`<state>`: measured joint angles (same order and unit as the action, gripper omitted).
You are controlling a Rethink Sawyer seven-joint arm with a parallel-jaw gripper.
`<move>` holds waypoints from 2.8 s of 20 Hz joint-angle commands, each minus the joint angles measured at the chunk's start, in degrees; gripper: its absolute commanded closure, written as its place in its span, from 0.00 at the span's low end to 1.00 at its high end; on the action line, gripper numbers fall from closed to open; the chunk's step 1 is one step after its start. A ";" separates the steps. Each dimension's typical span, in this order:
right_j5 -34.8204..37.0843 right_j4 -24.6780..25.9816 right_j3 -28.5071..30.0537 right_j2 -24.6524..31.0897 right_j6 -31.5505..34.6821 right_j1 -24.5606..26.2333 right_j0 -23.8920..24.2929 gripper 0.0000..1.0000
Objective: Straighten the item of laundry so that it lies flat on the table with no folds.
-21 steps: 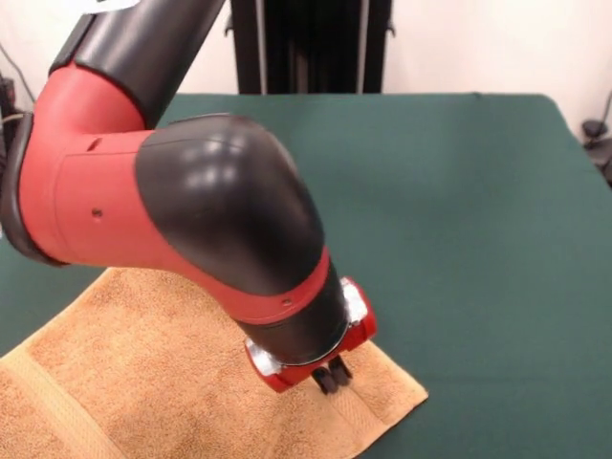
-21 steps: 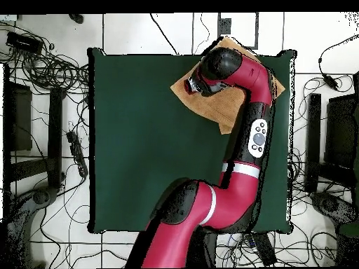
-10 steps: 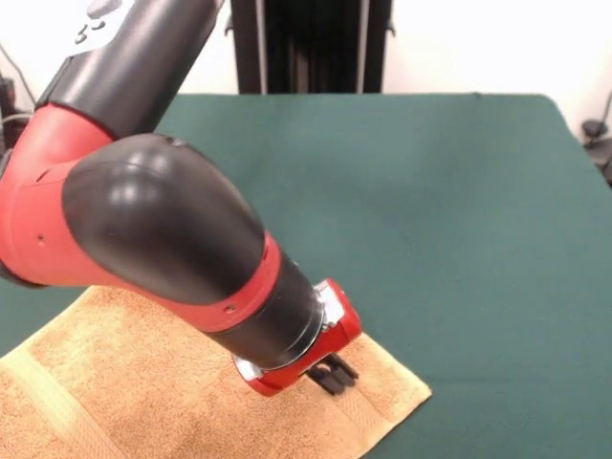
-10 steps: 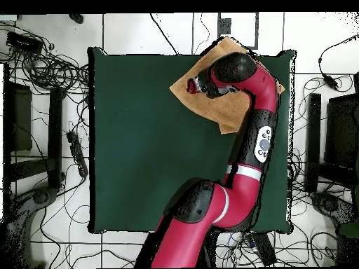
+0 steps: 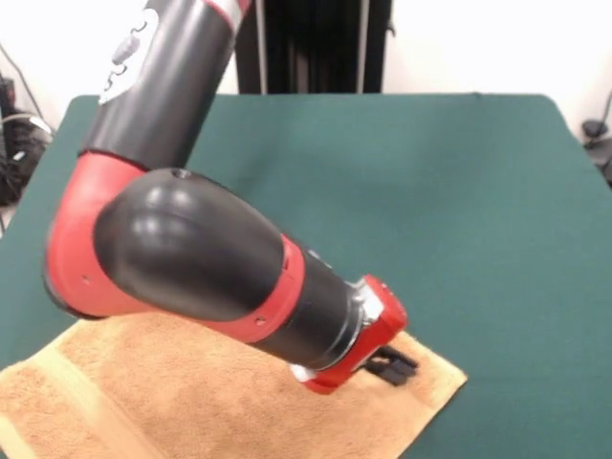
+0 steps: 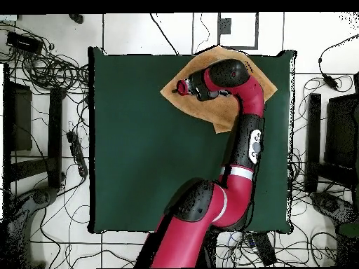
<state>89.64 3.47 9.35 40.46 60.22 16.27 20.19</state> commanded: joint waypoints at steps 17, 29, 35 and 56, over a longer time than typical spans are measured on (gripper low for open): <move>-16.22 -15.38 25.98 3.55 9.09 1.70 -5.84 1.00; -28.71 -12.89 48.59 -2.99 9.61 -13.16 0.14 1.00; -21.76 -7.00 45.74 -10.02 6.79 -20.56 0.05 1.00; -13.29 5.31 24.84 -12.01 -2.25 -12.16 -2.62 1.00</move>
<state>70.66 6.21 35.62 27.92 60.22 -1.55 20.15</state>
